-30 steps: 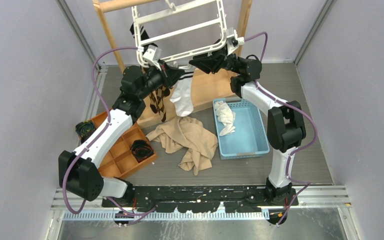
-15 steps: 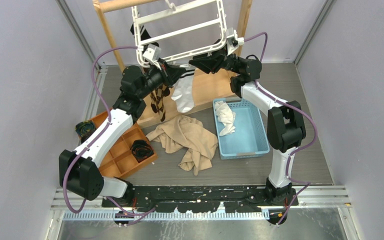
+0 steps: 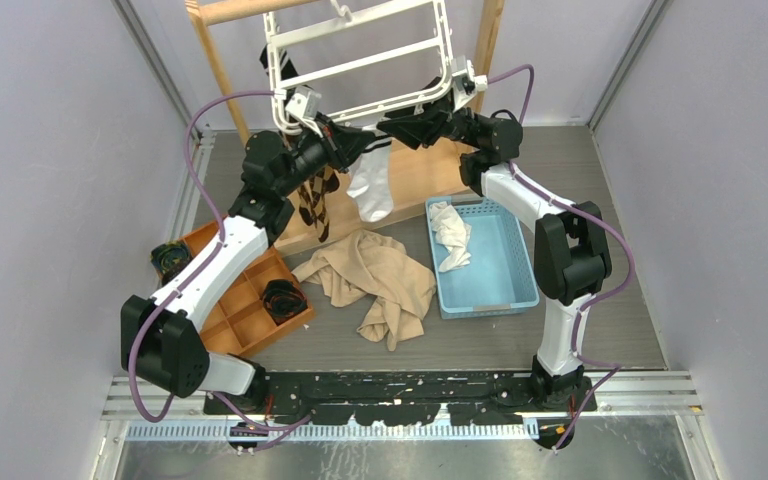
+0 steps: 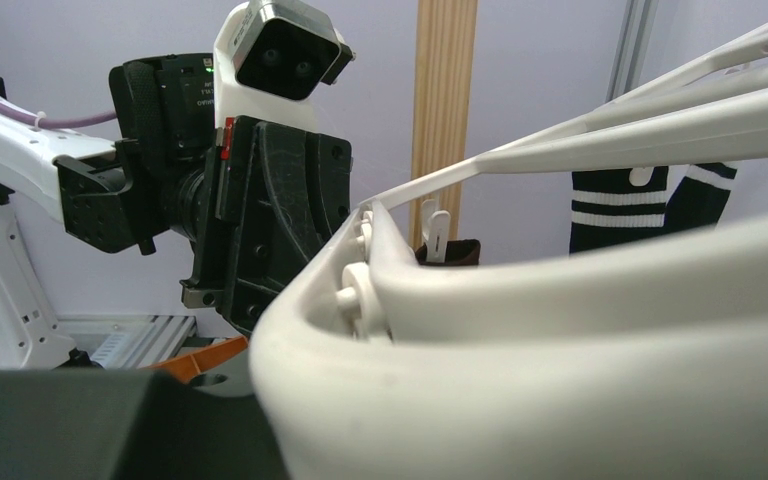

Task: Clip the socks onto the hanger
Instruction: Clamp the sock onto the hanger.

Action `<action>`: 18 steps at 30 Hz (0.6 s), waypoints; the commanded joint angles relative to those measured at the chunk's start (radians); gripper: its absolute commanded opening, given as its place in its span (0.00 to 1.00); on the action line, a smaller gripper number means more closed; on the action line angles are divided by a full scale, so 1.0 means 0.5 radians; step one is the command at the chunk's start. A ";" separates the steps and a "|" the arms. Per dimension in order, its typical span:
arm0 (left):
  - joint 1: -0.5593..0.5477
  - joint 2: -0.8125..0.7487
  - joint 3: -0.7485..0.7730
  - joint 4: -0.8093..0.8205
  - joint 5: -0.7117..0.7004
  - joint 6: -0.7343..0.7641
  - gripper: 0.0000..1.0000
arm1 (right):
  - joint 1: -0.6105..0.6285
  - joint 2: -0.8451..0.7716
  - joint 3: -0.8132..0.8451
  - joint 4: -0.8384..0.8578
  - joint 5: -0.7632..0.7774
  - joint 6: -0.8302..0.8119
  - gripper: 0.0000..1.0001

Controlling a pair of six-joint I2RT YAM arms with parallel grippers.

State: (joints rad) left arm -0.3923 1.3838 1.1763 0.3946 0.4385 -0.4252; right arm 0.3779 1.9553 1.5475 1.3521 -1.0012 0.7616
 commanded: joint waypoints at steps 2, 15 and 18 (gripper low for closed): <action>0.008 -0.011 0.054 0.150 -0.016 -0.027 0.00 | 0.015 -0.065 0.035 0.060 0.006 -0.046 0.47; 0.009 -0.031 0.061 0.098 -0.069 -0.070 0.00 | -0.010 -0.227 -0.189 0.049 0.086 -0.183 0.94; 0.009 -0.060 0.043 0.050 -0.101 -0.079 0.08 | -0.026 -0.309 -0.302 -0.056 0.133 -0.276 0.99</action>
State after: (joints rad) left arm -0.3923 1.3834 1.1763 0.3981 0.4290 -0.4492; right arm 0.3748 1.9087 1.4391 1.3373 -0.9783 0.6971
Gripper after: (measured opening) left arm 0.040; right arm 0.978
